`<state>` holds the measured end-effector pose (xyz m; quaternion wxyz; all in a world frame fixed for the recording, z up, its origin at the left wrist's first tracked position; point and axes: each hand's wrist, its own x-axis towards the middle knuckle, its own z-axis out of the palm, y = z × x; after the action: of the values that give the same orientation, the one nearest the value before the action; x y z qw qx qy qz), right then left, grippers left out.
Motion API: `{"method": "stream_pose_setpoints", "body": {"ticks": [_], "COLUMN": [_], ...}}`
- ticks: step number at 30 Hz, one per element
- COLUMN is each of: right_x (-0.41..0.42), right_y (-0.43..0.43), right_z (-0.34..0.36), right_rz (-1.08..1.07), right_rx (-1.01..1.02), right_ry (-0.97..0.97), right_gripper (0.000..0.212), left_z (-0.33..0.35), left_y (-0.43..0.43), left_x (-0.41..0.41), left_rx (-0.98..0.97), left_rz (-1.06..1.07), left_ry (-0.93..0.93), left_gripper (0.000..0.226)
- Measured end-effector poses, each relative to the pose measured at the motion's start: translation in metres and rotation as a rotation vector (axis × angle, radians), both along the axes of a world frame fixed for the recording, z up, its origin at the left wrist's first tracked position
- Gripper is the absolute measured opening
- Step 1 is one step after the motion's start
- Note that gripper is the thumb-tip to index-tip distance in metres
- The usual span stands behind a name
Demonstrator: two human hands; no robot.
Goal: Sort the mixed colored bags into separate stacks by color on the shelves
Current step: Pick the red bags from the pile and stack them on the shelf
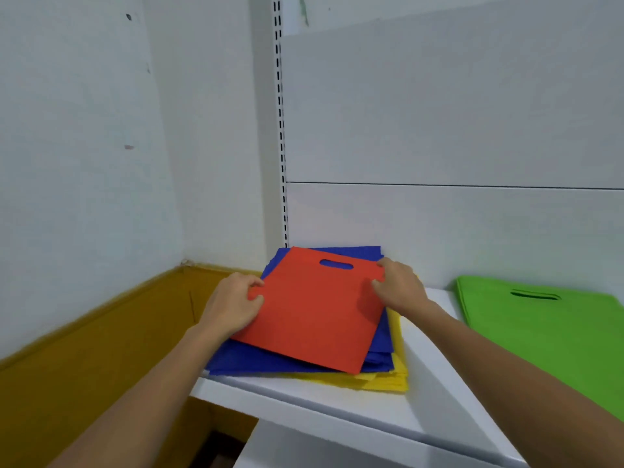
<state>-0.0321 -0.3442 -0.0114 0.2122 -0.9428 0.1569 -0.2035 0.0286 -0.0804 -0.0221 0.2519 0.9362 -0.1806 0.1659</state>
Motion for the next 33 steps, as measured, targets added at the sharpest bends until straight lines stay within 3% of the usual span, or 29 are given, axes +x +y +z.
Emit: {"method": "stream_pose_setpoints", "body": {"ticks": [5, 12, 15, 20, 23, 25, 29, 33], "right_x": [-0.021, -0.013, -0.003, 0.001, 0.001, 0.002, 0.001, 0.002], "right_y": [0.000, 0.034, 0.047, 0.058, 0.057, 0.056, 0.054, 0.056], "right_z": [-0.011, -0.017, -0.023, -0.043, -0.045, -0.046, -0.049, -0.050], "right_rz": [-0.209, -0.270, -0.323, -0.443, -0.401, -0.339, -0.299, -0.324], "right_rx": [0.038, 0.008, -0.056, -0.259, -0.279, -0.198, -0.180, -0.250], "right_ry": [0.002, 0.209, 0.240, 0.111, -0.017, -0.102, -0.156, -0.182], "right_gripper": [0.033, 0.047, 0.049, 0.035, 0.020, 0.021, 0.024, 0.020], "left_z": [-0.008, -0.013, -0.016, -0.024, -0.031, -0.033, -0.034, -0.027], "left_y": [0.007, -0.010, -0.012, -0.007, -0.005, -0.005, 0.000, 0.008], "left_x": [0.024, 0.025, 0.027, 0.031, 0.031, 0.029, 0.037, 0.047], "left_rx": [0.103, 0.449, 0.417, 0.309, 0.297, 0.259, 0.062, -0.025], "left_rz": [-0.047, -0.138, -0.091, -0.053, -0.010, 0.022, 0.037, 0.022], "left_ry": [0.033, 0.121, 0.171, 0.231, 0.076, -0.015, 0.094, 0.188], "left_gripper": [0.034, 0.052, 0.063, 0.076, 0.067, 0.054, 0.037, 0.038]}}
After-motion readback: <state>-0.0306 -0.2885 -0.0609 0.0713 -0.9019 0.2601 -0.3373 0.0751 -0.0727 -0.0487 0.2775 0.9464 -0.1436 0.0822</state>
